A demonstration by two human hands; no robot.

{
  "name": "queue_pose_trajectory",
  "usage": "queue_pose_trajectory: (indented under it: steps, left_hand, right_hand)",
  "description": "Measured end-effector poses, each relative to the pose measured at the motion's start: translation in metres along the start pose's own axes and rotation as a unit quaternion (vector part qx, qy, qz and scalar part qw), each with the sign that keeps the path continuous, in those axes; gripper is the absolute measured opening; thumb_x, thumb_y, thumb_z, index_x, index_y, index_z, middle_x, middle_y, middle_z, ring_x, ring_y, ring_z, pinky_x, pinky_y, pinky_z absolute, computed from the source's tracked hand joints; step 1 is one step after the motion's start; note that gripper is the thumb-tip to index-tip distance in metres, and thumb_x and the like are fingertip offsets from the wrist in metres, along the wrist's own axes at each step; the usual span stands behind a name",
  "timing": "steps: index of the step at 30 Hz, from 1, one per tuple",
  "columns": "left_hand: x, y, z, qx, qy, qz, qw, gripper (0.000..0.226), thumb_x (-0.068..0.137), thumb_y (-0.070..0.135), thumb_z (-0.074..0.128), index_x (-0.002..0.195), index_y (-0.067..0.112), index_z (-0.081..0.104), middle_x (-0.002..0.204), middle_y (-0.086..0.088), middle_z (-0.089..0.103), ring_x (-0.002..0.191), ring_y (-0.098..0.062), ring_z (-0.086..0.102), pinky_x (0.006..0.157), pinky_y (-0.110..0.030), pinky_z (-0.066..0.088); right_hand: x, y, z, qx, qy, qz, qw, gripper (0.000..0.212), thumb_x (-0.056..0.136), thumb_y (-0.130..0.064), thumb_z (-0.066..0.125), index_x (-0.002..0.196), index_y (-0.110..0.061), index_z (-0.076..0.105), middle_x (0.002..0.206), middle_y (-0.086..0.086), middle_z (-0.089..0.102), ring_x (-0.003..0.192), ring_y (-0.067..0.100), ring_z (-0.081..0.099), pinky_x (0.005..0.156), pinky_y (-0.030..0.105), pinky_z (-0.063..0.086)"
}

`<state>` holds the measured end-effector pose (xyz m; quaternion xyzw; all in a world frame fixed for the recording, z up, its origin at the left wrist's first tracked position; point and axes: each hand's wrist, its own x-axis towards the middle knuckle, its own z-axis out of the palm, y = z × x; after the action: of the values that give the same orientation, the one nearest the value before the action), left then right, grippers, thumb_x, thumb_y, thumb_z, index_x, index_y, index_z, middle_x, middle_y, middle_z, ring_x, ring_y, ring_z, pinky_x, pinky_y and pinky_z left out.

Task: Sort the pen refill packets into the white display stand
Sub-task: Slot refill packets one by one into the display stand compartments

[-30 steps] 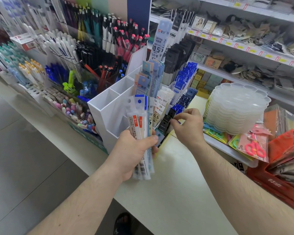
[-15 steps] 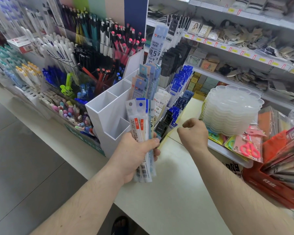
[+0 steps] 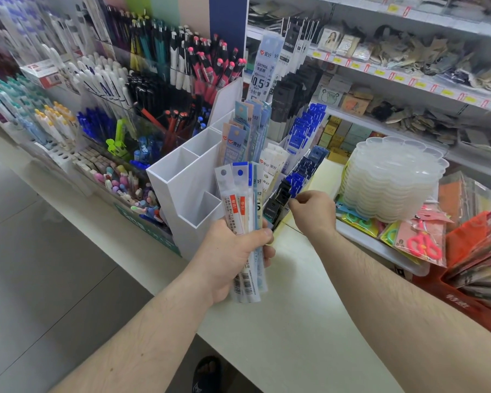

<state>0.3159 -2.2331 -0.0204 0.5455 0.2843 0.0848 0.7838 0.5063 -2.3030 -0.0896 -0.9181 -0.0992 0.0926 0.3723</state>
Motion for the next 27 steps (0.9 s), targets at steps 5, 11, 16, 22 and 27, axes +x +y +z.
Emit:
queue_pose_trajectory:
  steps: [5,11,16,22,27]
  left_hand:
    - [-0.001,-0.001,0.001,-0.010,-0.004,-0.002,1.000,0.014,0.087,0.001,0.068,0.097,0.009,0.066,0.073,-0.006,0.067,0.067,-0.019,0.067,0.067,-0.033,0.059]
    - [-0.002,-0.002,0.005,-0.017,-0.013,-0.008,1.000,0.016,0.088,0.001,0.067,0.102,0.007,0.064,0.077,-0.008,0.066,0.068,-0.019,0.067,0.067,-0.033,0.059]
    - [-0.001,-0.004,0.005,-0.029,-0.022,-0.018,0.999,0.018,0.088,0.001,0.067,0.103,0.008,0.064,0.080,-0.009,0.066,0.069,-0.020,0.067,0.068,-0.035,0.057]
    - [0.001,-0.003,0.007,-0.040,-0.050,-0.041,0.997,0.016,0.088,-0.001,0.066,0.102,0.009,0.064,0.078,-0.006,0.066,0.069,-0.019,0.067,0.068,-0.036,0.060]
    - [0.006,-0.008,0.011,-0.024,-0.079,-0.054,0.995,0.015,0.088,-0.001,0.067,0.099,0.010,0.065,0.072,-0.004,0.064,0.068,-0.018,0.065,0.069,-0.037,0.059]
  right_hand:
    - [0.000,0.005,-0.004,0.000,0.021,0.038,0.999,0.007,0.093,-0.024,0.061,0.091,-0.019,0.066,0.086,0.001,0.063,0.084,0.020,0.058,0.073,0.031,0.045]
    - [0.002,0.000,0.001,0.006,-0.030,0.017,0.999,0.019,0.089,-0.027,0.068,0.072,-0.021,0.062,0.080,0.004,0.071,0.080,0.023,0.070,0.078,0.041,0.060]
    - [0.005,0.002,0.006,-0.043,-0.038,0.028,0.998,0.021,0.090,-0.028,0.068,0.071,-0.021,0.068,0.074,0.001,0.070,0.075,0.021,0.069,0.075,0.041,0.061]
    - [-0.005,0.001,-0.003,0.004,-0.085,0.029,0.996,0.009,0.085,-0.024,0.073,0.078,-0.020,0.068,0.089,0.001,0.072,0.082,0.022,0.071,0.077,0.045,0.061]
    - [-0.065,-0.008,-0.053,0.263,-0.097,0.059,0.958,0.005,0.087,-0.013,0.069,0.090,-0.016,0.071,0.086,0.003,0.068,0.074,0.017,0.060,0.068,0.033,0.051]
